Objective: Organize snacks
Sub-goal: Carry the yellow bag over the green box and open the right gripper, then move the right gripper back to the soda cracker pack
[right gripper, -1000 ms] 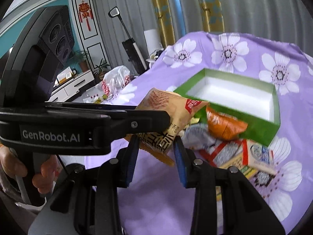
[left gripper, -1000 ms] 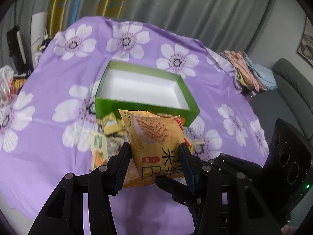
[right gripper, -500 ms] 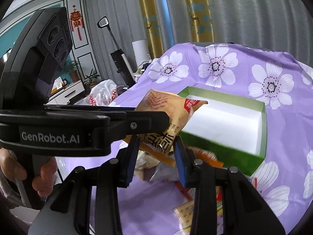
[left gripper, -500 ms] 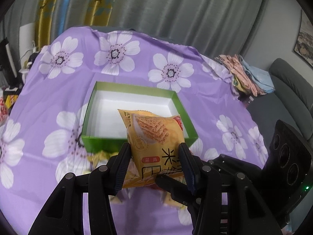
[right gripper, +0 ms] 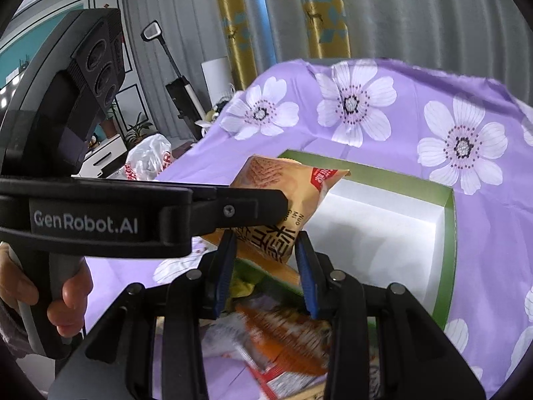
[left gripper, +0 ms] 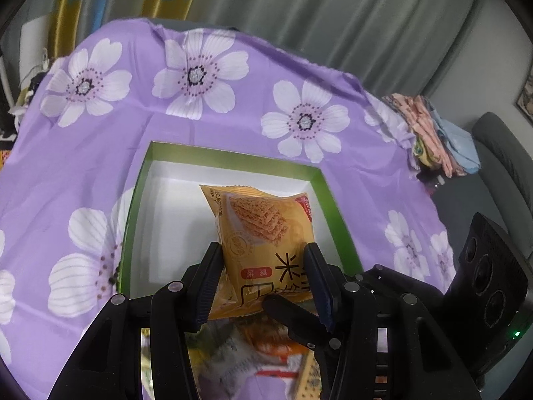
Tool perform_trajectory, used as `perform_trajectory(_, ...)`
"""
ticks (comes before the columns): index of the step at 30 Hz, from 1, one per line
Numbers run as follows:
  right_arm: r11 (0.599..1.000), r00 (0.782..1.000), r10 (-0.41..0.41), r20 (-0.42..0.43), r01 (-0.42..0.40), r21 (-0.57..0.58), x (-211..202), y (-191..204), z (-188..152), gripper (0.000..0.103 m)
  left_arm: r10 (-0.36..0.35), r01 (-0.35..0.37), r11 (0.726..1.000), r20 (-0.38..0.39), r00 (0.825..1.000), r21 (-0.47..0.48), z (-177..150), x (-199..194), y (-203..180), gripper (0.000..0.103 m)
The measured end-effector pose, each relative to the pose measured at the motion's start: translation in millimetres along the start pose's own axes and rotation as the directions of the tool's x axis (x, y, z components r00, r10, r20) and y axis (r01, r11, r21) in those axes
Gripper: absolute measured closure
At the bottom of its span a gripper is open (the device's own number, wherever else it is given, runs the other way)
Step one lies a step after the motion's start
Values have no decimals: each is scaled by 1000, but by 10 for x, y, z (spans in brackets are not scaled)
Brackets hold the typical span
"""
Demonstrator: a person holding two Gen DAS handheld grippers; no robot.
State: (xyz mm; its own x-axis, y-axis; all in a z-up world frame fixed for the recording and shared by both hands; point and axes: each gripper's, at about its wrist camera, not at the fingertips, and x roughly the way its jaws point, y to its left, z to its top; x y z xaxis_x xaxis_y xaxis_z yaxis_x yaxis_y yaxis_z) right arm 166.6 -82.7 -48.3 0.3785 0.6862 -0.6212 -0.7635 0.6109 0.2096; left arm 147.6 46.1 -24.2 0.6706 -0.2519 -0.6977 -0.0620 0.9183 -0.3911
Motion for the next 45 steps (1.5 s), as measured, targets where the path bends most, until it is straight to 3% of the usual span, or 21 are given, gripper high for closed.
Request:
perform_trajectory(8, 998, 997, -40, -64, 43, 41, 297, -171, 15, 58, 5, -9, 999, -80, 997, -51, 55, 385, 123, 52)
perform_trajectory(10, 997, 997, -51, -60, 54, 51, 309, -196, 10, 56, 34, -38, 998, -96, 995, -49, 51, 460, 131, 48)
perform_trajectory(13, 996, 998, -51, -44, 54, 73, 252, -245, 4, 48, 42, -47, 997, -98, 994, -54, 44, 470, 158, 32)
perform_trajectory(14, 995, 998, -55, -39, 58, 77, 219, -258, -1, 48, 50, -55, 997, -93, 994, -57, 50, 455, 171, 26)
perform_trajectory(22, 986, 995, -103, -2, 102, 128, -164, -387, -123, 43, 104, -106, 994, -55, 993, -35, -19, 143, 199, 22)
perform_trajectory(26, 981, 991, -137, 15, 133, 144, -407, -397, -223, 39, 118, -118, 993, -22, 993, -8, -91, -47, 164, 14)
perform_trajectory(36, 970, 982, -188, 25, 181, 160, -931, -235, -582, 33, 95, -95, 995, 4, 996, 22, -485, -488, 35, 14)
perform_trajectory(45, 973, 982, -178, -63, 186, 139, -1033, -7, -999, 33, 48, -47, 998, -25, 999, 35, -867, -592, -84, 14)
